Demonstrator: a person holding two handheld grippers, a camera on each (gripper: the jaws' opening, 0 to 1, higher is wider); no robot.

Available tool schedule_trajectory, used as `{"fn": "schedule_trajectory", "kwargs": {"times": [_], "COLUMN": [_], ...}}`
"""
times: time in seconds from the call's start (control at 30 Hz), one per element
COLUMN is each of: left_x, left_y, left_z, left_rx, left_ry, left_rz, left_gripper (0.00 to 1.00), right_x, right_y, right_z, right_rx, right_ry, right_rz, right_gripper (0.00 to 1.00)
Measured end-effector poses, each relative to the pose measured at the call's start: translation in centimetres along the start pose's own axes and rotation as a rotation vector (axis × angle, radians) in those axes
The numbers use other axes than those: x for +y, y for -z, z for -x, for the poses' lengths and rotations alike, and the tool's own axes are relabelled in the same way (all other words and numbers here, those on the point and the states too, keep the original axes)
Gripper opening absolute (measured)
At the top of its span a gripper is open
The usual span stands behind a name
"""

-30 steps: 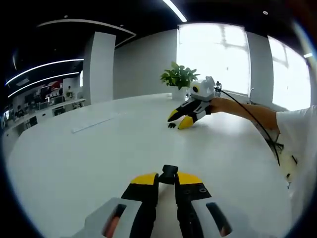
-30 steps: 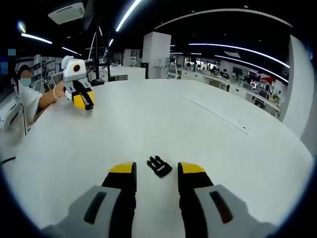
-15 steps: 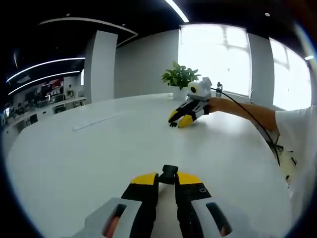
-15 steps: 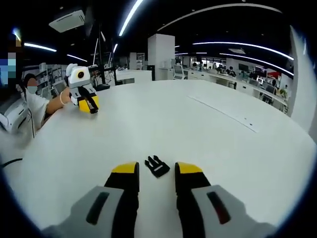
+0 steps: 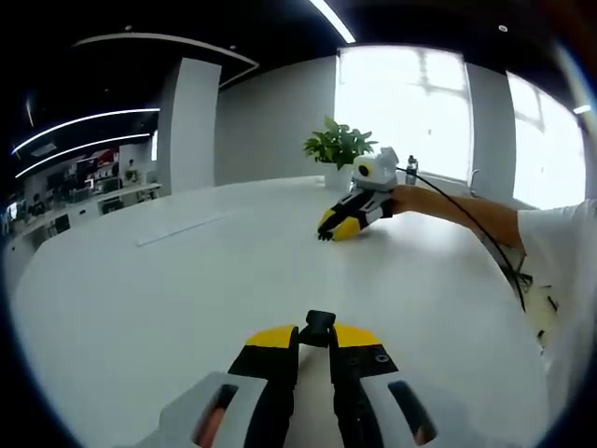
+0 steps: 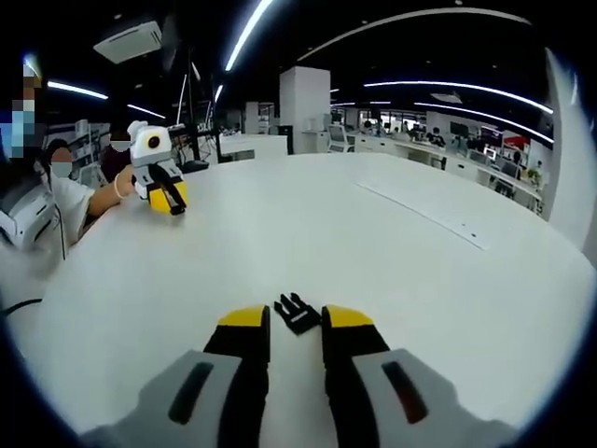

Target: Snap the two parts of the plastic buckle together until the buckle closes and remains connected.

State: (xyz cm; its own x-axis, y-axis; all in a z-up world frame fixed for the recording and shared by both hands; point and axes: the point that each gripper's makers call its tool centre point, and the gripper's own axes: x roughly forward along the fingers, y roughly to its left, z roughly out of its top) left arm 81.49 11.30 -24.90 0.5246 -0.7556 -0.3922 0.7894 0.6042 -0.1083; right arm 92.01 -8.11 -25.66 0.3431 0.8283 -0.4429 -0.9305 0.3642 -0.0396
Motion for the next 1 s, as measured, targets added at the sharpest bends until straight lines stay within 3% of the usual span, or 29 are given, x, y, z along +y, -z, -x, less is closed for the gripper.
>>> {"fn": "schedule_trajectory", "kwargs": {"times": [0.33, 1.0], "left_x": [0.02, 0.36], "left_y": [-0.04, 0.20], "left_z": [-0.07, 0.26], "left_rx": [0.000, 0.004], "left_ry": [0.002, -0.005], "left_rz": [0.000, 0.005], "left_gripper": [0.12, 0.12], "right_x": [-0.24, 0.59], "right_y": [-0.13, -0.74], "right_z": [-0.17, -0.81], "right_rx": [-0.021, -0.058], "right_ry": [0.015, 0.023], "right_rz": [-0.004, -0.027], "right_gripper": [0.14, 0.13]}}
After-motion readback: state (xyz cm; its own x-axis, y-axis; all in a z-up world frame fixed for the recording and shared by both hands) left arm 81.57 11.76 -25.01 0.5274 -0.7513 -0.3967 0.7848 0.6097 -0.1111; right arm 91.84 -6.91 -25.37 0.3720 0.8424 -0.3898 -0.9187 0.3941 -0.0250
